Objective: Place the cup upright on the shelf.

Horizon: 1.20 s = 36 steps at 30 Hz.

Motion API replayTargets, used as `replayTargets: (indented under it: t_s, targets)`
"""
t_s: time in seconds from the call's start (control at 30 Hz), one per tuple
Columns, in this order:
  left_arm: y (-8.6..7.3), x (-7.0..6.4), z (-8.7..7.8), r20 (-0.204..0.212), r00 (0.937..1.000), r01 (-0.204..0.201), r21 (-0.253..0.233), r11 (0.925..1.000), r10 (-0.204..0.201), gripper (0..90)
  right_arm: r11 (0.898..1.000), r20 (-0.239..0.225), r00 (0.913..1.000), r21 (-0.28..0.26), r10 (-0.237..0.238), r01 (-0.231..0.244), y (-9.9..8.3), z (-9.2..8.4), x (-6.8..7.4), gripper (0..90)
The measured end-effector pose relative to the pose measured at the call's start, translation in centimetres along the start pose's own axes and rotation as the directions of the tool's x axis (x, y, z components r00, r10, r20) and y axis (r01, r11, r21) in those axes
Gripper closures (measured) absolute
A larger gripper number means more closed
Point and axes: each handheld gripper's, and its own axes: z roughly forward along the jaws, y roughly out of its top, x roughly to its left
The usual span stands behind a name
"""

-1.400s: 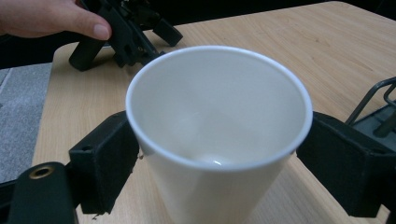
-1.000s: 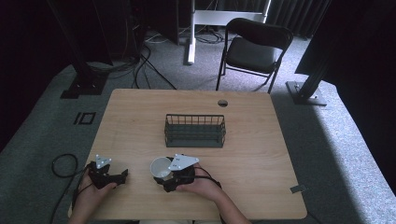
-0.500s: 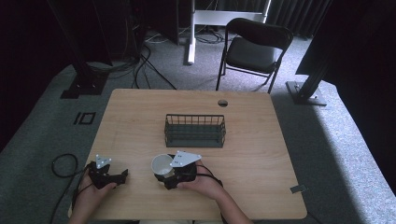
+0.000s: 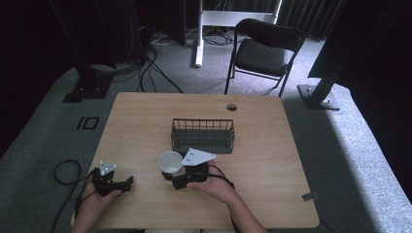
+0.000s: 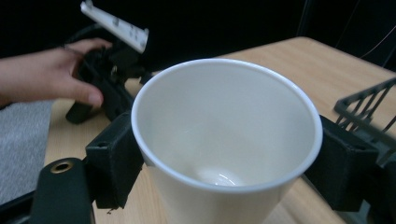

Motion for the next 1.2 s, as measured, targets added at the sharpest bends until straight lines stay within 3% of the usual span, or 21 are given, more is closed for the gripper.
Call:
replayTargets:
  t_s: [0.07,0.57,0.67,0.7,0.8,1.0,1.07,1.2]
  targets:
    - [0.0,0.0,0.0,-0.001,1.0000,-0.004,0.001,1.0000,0.004,2.6,1.000,0.018,0.9998,-0.022,-0.005,0.006,1.2,-0.6,-0.5,19.9]
    - [0.0,0.0,0.0,0.000,1.0000,-0.002,0.000,1.0000,0.002,2.6,0.995,0.125,0.9920,-0.100,0.013,0.000,4.1,-2.7,-2.2,19.9]
    - [0.0,0.0,0.0,0.000,1.0000,-0.002,0.000,1.0000,0.002,2.6,0.993,0.177,0.9836,-0.121,0.036,-0.014,4.9,-3.4,-3.2,19.9]
    - [0.0,0.0,0.0,0.000,1.0000,-0.002,0.000,1.0000,0.002,2.6,0.992,0.218,0.9750,-0.127,0.040,-0.012,5.2,-3.7,-3.7,20.0]
    - [0.0,0.0,0.0,0.000,1.0000,-0.002,0.000,1.0000,0.002,2.6,0.992,0.243,0.9693,-0.127,0.040,-0.009,5.5,-3.9,-4.1,20.0]
    - [0.0,0.0,0.0,0.000,1.0000,-0.002,0.000,1.0000,0.002,2.6,0.992,0.320,0.9456,-0.128,0.059,-0.019,6.1,-4.7,-5.6,20.0]
    - [0.0,0.0,0.0,0.000,1.0000,-0.002,0.000,1.0000,0.002,2.6,0.991,0.341,0.9364,-0.131,0.085,-0.043,6.1,-4.9,-6.2,19.9]
    - [0.0,0.0,0.0,0.000,1.0000,-0.002,-0.001,1.0000,0.002,2.6,0.991,0.406,0.9084,-0.127,0.099,-0.051,5.9,-5.0,-7.2,19.9]
